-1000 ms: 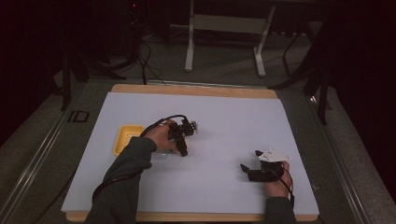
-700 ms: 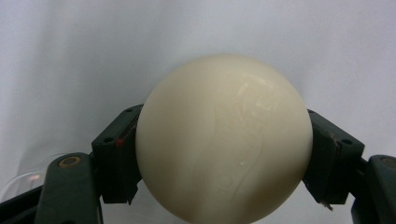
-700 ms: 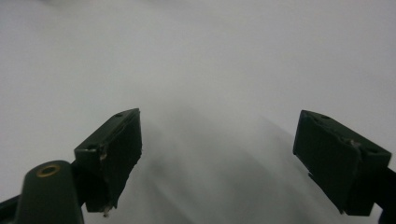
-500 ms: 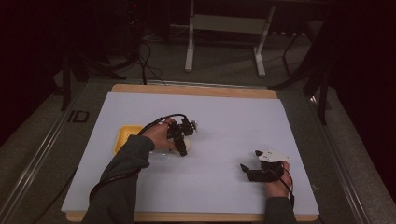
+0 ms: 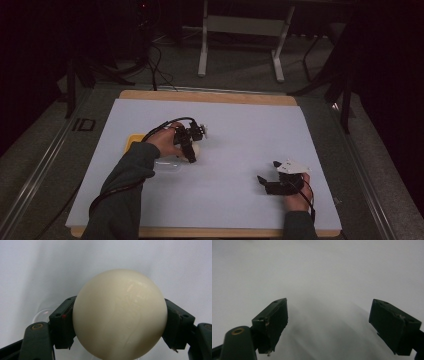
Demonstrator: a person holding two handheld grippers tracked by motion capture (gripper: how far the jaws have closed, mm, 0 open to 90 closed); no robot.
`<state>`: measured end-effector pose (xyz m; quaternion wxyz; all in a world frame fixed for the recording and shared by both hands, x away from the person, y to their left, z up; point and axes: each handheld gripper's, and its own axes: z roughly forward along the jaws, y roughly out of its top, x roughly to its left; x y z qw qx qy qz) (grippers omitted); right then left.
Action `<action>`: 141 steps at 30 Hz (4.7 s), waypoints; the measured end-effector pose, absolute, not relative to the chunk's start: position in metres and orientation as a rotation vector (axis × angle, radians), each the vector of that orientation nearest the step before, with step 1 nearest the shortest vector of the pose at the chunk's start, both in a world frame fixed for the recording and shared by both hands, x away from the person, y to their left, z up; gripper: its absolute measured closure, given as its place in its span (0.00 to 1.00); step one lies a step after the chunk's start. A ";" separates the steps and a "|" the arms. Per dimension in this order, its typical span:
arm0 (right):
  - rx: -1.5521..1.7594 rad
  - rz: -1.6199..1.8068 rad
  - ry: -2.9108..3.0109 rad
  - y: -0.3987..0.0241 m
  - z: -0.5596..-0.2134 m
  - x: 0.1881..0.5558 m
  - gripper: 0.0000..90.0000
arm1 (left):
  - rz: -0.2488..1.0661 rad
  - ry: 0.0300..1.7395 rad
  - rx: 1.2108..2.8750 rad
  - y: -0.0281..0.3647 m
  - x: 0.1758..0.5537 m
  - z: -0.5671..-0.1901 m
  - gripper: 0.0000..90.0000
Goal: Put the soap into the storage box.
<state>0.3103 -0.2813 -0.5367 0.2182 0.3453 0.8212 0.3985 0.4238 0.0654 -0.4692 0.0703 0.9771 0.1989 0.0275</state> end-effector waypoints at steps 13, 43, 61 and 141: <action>0.954 1.102 2.274 -0.281 -0.537 0.310 0.17 | 0.108 0.626 2.928 0.078 0.423 -0.459 0.28; 0.951 1.097 2.272 -0.281 -0.537 0.310 0.17 | 0.123 0.724 2.900 0.111 0.424 -0.452 0.28; 0.953 1.098 2.271 -0.281 -0.537 0.310 0.17 | 0.139 0.775 2.894 0.128 0.424 -0.451 0.28; 0.943 1.096 2.272 -0.280 -0.537 0.309 0.17 | 0.160 1.030 2.822 0.203 0.421 -0.456 0.28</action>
